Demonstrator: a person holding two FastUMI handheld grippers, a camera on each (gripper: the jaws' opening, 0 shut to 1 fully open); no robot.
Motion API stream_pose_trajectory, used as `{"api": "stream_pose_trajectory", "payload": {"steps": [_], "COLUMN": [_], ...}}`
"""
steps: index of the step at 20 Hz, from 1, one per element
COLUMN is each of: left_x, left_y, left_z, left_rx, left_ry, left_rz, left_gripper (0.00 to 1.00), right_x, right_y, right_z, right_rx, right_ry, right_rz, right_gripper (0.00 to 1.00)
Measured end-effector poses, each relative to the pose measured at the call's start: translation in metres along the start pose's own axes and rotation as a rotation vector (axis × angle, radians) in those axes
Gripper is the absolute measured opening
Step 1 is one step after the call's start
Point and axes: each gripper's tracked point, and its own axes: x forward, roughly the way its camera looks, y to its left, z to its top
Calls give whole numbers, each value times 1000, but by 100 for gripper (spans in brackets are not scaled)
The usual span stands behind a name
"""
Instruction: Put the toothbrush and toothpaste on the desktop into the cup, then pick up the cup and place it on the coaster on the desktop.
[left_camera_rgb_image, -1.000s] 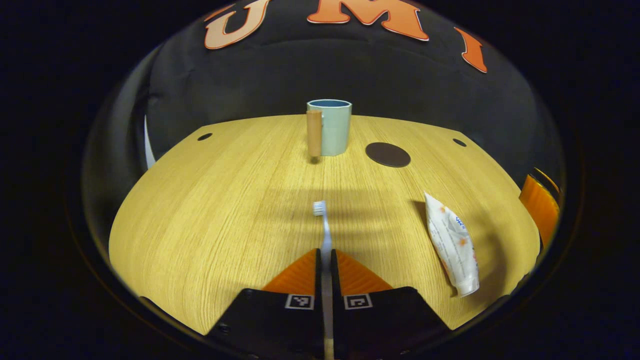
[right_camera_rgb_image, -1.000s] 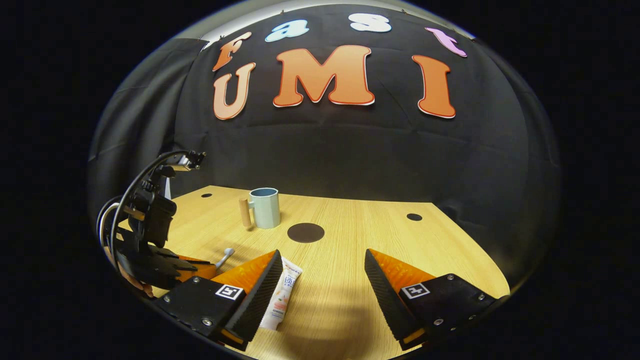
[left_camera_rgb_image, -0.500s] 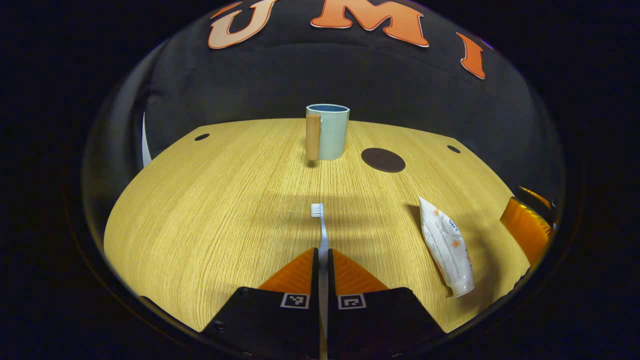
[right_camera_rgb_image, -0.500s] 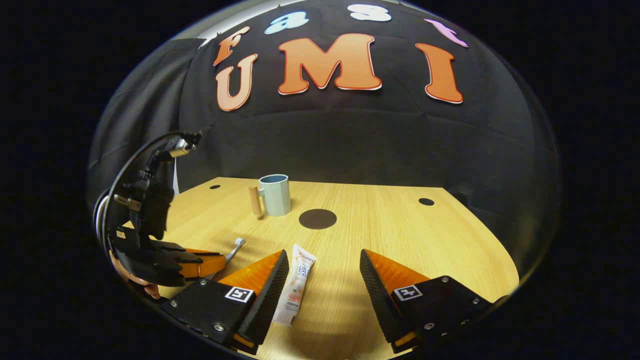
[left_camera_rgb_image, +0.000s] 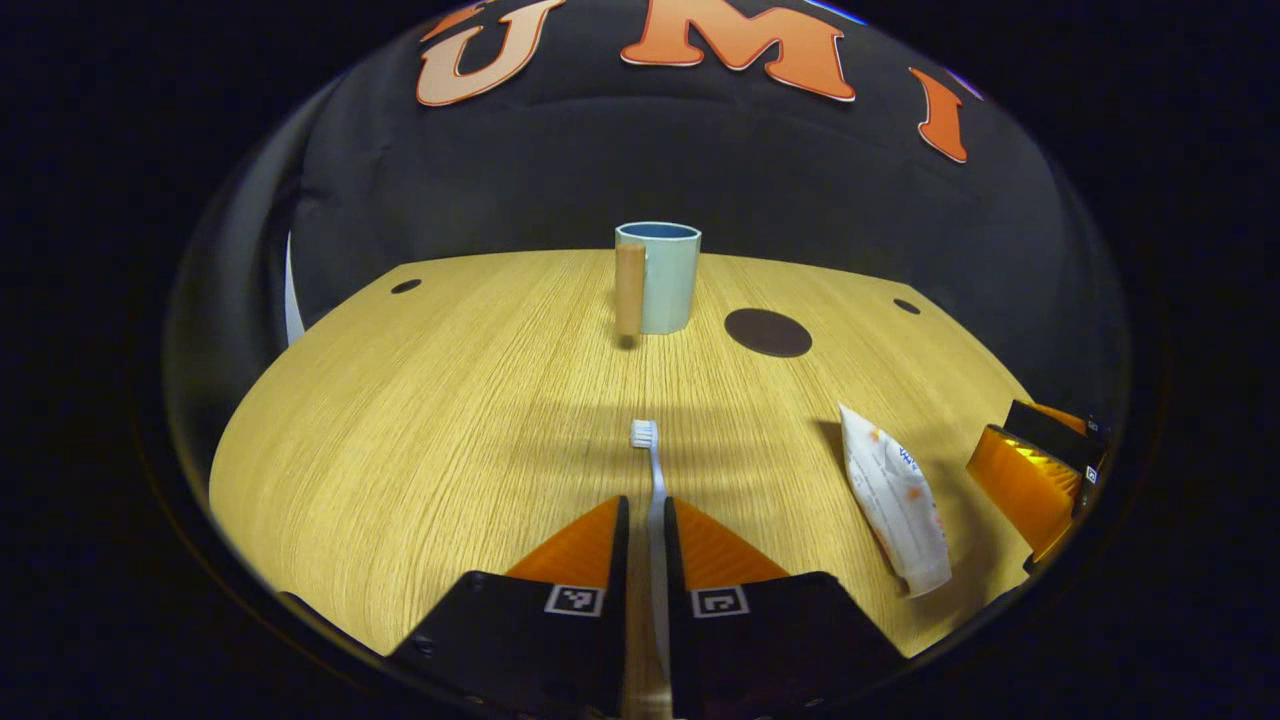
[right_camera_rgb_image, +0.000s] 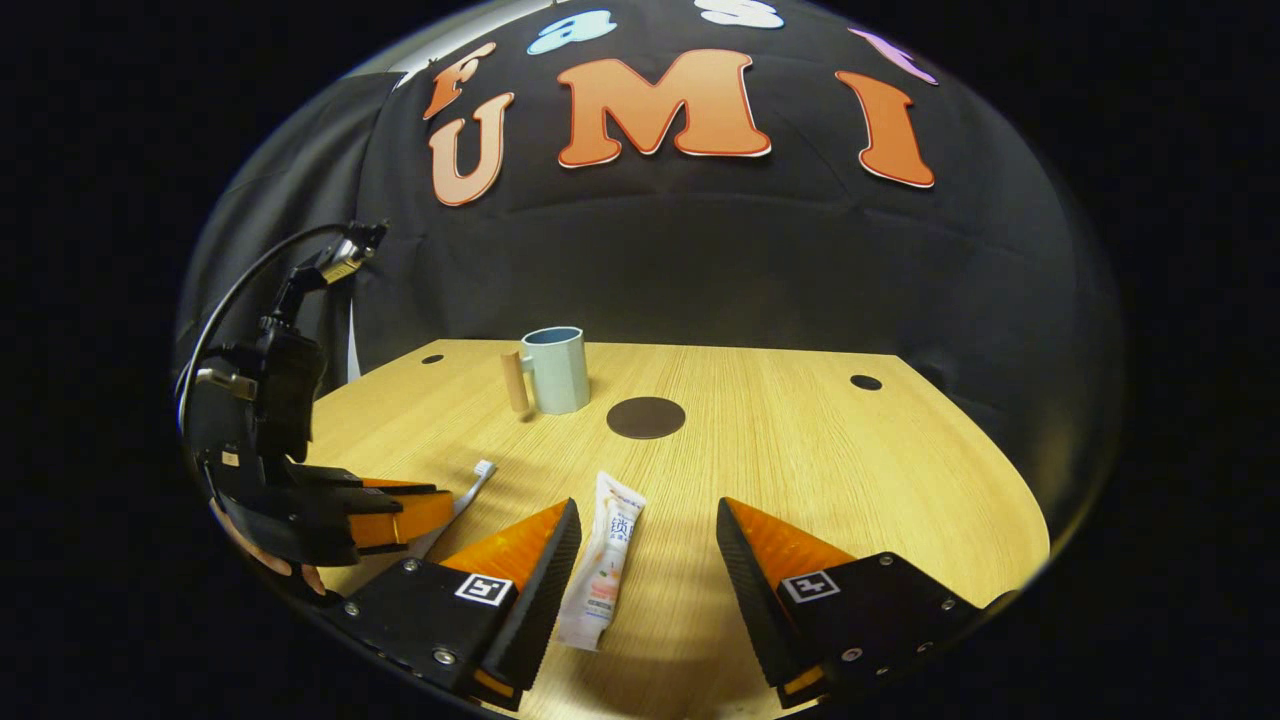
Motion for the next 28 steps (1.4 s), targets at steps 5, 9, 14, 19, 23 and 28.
{"api": "stream_pose_trajectory", "payload": {"steps": [5,9,14,19,23,28], "left_x": [3,3,3,4,-4,-22], "left_y": [-13,-19,-18,-19,-20,-16], "left_z": [-9,-6,-12,-8,-2,32], "left_rx": [-21,-22,-19,-40,-56,-52], "left_ry": [38,38,67,46,12,-96], "left_rz": [-32,-47,-10,-36,-83,-90], "left_gripper": [36,39,9,6,4,4], "right_x": [3,4,8,9,11,12], "right_y": [-5,-6,-5,-5,-1,8], "right_z": [-1,-2,-5,-6,-8,-11], "right_rx": [20,14,24,34,42,44], "right_ry": [9,9,22,25,39,56], "right_rz": [-13,-18,-15,-14,-2,23], "right_gripper": [82,82,82,83,82,82]}}
